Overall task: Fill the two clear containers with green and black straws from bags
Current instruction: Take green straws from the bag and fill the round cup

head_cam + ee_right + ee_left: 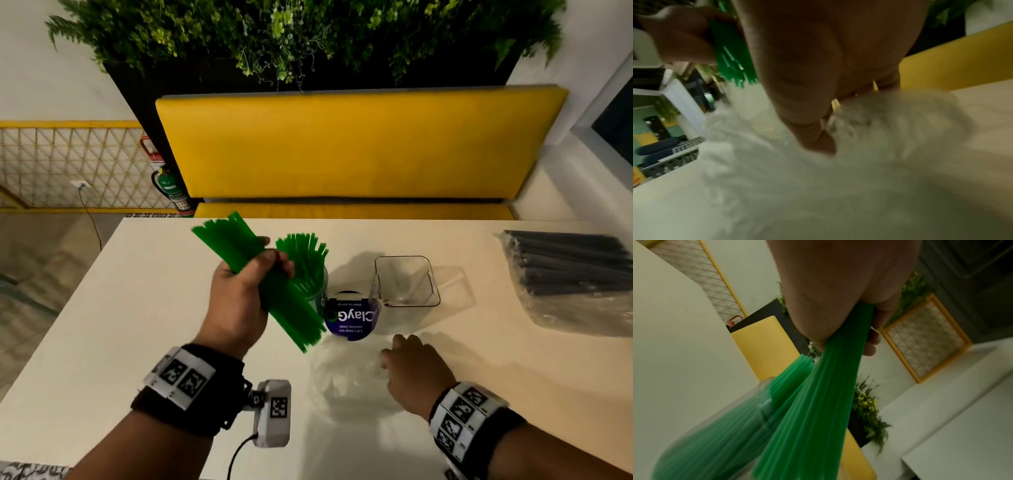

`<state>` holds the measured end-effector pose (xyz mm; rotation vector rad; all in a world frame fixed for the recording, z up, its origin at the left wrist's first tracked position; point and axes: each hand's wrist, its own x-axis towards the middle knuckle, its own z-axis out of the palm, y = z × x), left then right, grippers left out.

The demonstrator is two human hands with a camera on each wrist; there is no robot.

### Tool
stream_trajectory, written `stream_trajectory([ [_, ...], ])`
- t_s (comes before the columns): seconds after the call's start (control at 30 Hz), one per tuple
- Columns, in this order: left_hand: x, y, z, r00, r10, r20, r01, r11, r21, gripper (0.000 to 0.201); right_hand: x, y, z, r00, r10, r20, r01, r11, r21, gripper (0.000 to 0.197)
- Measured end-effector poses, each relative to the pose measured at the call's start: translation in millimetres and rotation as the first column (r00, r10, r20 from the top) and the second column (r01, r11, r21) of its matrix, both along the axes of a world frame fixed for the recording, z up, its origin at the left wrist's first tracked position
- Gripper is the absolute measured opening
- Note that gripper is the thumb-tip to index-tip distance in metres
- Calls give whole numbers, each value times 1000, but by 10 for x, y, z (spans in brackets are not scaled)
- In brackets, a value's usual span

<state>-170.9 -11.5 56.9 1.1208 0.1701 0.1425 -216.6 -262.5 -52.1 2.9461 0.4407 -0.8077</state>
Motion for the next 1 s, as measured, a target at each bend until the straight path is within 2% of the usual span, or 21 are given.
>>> stream_trajectory([
  [0.13,190,71,134,997,76,31,-76,997,-6,29,40,289,235,999,8,46,-8,1000,-7,60],
  [0.23,300,89,116,994,109,9,-109,994,-5,15,45,539,385,982,22,187,-47,990,130,52],
  [0.37,421,75,105,995,98,5,-98,995,19,12,232,761,419,966,-37,257,-51,943,328,48],
  [0.57,619,67,11,996,90,17,-91,990,105,11,732,942,285,959,-121,258,3,910,415,31],
  [0.73,856,65,-33,987,154,55,-160,978,132,4,814,970,234,959,-132,252,4,892,452,20],
  [0.8,919,56,-61,984,164,77,-175,966,188,4,838,984,235,959,-138,246,10,888,460,19],
  [0.87,914,70,-123,985,150,79,-167,936,311,7,851,995,241,956,-135,259,4,892,451,20],
  [0.93,865,106,-224,994,97,49,-109,896,430,9,848,996,258,954,-130,272,-3,898,440,19],
  [1.0,809,160,-341,1000,-4,-15,11,871,492,19,844,988,276,953,-136,271,6,902,431,19],
])
